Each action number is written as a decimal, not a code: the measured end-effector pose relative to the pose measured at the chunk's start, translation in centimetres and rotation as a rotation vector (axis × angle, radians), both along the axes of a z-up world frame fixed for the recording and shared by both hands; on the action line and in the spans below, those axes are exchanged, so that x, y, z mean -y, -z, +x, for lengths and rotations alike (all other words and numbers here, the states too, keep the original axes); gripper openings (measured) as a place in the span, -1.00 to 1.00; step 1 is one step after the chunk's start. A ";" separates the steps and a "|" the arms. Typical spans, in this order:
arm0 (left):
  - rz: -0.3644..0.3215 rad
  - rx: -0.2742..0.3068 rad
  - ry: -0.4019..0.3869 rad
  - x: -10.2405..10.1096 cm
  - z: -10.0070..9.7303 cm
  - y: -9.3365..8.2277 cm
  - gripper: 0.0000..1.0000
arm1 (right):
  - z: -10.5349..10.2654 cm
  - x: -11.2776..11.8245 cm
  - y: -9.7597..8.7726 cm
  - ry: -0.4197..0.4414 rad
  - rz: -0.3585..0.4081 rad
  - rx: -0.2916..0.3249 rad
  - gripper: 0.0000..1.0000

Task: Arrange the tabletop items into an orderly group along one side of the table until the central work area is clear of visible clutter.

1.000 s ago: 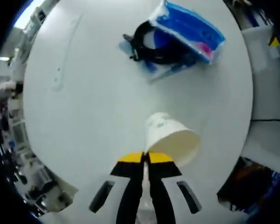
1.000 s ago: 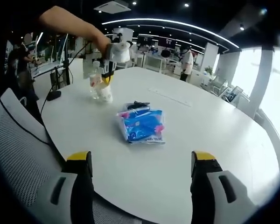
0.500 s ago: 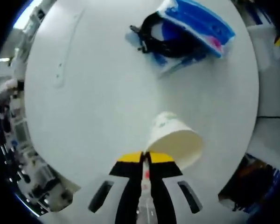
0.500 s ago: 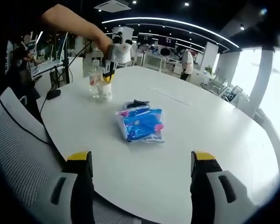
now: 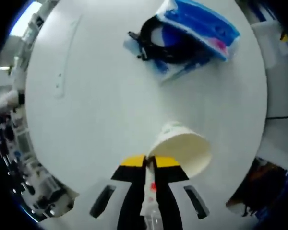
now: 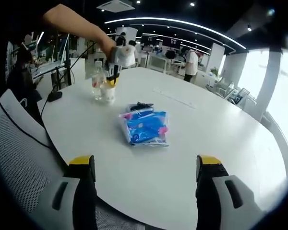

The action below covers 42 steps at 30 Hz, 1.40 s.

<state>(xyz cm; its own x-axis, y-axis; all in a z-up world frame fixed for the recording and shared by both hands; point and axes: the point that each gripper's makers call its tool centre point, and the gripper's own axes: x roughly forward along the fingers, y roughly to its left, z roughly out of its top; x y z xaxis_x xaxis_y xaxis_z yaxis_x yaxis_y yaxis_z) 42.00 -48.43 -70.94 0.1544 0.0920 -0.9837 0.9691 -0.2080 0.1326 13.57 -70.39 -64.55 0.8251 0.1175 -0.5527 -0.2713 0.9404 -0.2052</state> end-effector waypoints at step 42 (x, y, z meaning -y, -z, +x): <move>-0.611 0.046 -0.257 1.0 -2.3 -7.4 0.35 | 0.3 -0.8 -0.2 -0.012 0.060 0.010 0.82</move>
